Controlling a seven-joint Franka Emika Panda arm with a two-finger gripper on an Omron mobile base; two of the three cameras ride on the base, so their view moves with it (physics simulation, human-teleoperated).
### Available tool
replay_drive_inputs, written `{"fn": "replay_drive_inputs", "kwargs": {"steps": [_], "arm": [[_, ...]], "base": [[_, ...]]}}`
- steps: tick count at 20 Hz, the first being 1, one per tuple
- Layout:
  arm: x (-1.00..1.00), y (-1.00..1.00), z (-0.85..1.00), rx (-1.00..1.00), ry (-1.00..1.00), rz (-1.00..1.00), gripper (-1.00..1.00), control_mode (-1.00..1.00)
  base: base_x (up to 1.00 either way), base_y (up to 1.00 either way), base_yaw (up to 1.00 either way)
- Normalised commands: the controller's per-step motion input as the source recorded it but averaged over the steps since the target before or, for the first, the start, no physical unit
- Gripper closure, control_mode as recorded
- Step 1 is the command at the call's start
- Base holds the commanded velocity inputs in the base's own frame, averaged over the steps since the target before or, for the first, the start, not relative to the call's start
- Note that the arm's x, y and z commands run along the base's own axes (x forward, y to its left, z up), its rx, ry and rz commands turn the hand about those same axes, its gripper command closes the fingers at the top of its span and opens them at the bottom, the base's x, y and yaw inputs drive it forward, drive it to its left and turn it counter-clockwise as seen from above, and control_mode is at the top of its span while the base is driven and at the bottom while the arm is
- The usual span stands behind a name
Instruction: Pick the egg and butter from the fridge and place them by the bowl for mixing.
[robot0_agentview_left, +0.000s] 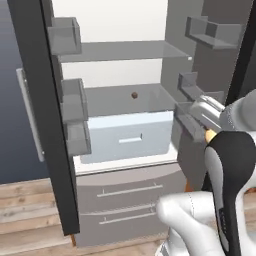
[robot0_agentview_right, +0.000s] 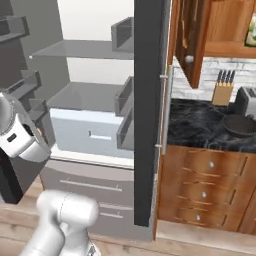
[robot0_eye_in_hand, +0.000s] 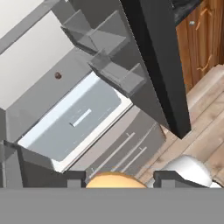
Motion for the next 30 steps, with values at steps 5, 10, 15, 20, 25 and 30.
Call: {"fn": "replay_drive_inputs", "kwargs": {"steps": [5, 10, 15, 20, 25, 30], "arm": [[0.00, 0.00, 0.00, 0.00, 0.00, 0.00, 1.00, 1.00], [0.00, 0.00, 0.00, 0.00, 0.00, 0.00, 1.00, 1.00], [0.00, 0.00, 0.00, 0.00, 0.00, 0.00, 1.00, 1.00], [0.00, 0.00, 0.00, 0.00, 0.00, 0.00, 1.00, 1.00], [0.00, 0.00, 0.00, 0.00, 0.00, 0.00, 1.00, 1.00], [0.00, 0.00, 0.00, 0.00, 0.00, 0.00, 1.00, 1.00]], "base": [[-0.80, -0.89, -0.43], [-0.23, -0.28, -0.88], [0.73, -0.99, -0.57], [1.00, -1.00, -0.06], [1.00, -0.36, 0.36], [1.00, 0.03, 0.50]]}}
